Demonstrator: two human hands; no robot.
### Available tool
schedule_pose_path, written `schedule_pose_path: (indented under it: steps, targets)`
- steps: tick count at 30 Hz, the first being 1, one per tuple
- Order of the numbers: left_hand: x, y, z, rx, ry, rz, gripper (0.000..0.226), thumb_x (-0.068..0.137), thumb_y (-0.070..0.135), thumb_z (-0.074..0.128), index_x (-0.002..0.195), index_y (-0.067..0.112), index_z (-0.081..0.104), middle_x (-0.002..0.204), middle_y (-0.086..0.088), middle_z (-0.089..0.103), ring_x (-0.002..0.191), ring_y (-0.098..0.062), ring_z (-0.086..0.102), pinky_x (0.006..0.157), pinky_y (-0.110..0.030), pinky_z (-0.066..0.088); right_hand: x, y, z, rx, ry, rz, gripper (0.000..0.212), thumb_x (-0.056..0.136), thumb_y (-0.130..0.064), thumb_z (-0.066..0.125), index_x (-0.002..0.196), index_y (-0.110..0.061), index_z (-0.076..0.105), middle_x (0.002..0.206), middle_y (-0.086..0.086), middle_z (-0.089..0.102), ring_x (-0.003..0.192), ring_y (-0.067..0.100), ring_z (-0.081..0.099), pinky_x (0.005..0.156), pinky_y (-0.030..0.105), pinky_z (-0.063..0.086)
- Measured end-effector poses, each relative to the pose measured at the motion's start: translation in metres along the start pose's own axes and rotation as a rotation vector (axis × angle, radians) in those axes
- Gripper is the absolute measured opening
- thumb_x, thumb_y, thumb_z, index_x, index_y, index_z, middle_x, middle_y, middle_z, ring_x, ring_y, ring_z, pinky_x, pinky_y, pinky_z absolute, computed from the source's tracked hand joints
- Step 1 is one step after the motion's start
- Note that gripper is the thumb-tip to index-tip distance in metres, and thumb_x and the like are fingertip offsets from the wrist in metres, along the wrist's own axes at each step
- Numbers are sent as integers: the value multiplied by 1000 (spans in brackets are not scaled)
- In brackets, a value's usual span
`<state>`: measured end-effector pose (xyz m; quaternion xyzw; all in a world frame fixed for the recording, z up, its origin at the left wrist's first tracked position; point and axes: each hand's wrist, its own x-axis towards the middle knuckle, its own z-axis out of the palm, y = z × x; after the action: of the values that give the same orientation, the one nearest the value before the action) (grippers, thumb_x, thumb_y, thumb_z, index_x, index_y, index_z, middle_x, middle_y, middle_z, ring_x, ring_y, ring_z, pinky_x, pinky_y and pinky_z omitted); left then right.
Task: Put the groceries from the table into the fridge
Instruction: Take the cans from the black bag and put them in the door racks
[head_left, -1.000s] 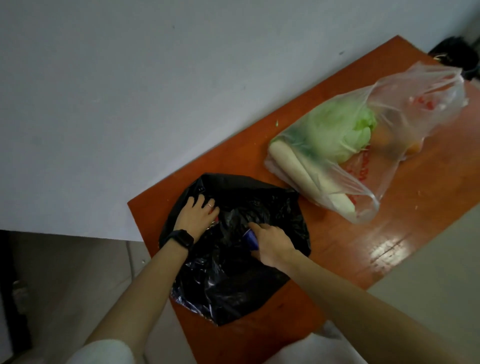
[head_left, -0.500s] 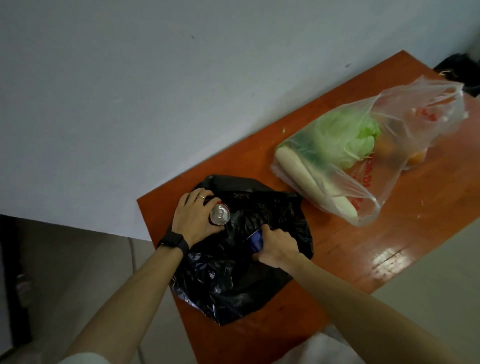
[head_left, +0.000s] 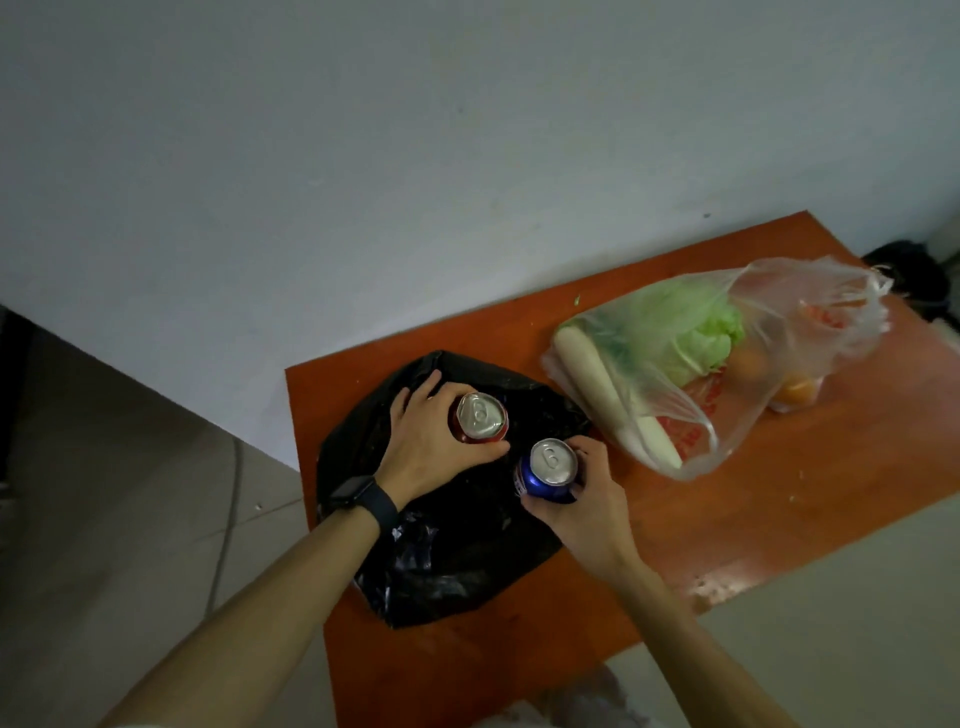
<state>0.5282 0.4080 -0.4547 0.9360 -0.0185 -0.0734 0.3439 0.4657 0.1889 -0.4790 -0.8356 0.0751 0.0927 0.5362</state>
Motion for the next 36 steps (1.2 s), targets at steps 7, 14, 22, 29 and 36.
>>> schedule_pose_path:
  steps: [7, 14, 22, 29, 36]
  targets:
    - [-26, 92, -5, -401, 22, 86, 63, 62, 43, 92, 115, 34, 59, 108, 19, 67, 100, 8, 61, 83, -6, 44, -58, -24, -104, 212, 191, -60, 78, 62, -9, 93, 120, -39, 49, 119, -20, 62, 111, -8, 58, 81, 23, 56]
    - [-59, 234, 60, -456, -165, 358, 72, 58, 52, 91, 123, 38, 61, 113, 19, 68, 103, 2, 64, 91, -23, 55, -155, -9, -237, 203, 452, -169, 77, 62, -14, 92, 120, -38, 48, 121, -18, 61, 111, 3, 61, 80, 19, 56]
    - [-149, 443, 195, -408, -433, 750, 66, 65, 56, 84, 124, 49, 54, 116, 29, 61, 107, 7, 58, 88, -19, 53, -326, 53, -403, 123, 863, -181, 80, 60, -24, 94, 126, -35, 50, 123, -14, 62, 112, 1, 60, 85, 20, 55]
    - [-238, 617, 288, -380, -553, 1043, 69, 67, 57, 82, 128, 34, 57, 113, 18, 66, 103, -1, 62, 84, -10, 50, -451, 102, -527, 32, 1111, -156, 79, 63, -19, 94, 126, -33, 50, 120, -17, 64, 110, 4, 61, 91, 23, 52]
    - [-276, 757, 357, -470, -648, 1140, 59, 66, 54, 81, 118, 38, 58, 104, 21, 66, 94, 5, 63, 74, -6, 50, -516, 132, -648, 2, 1286, -176, 79, 60, -36, 91, 128, -35, 50, 119, -19, 65, 110, 3, 61, 88, 22, 53]
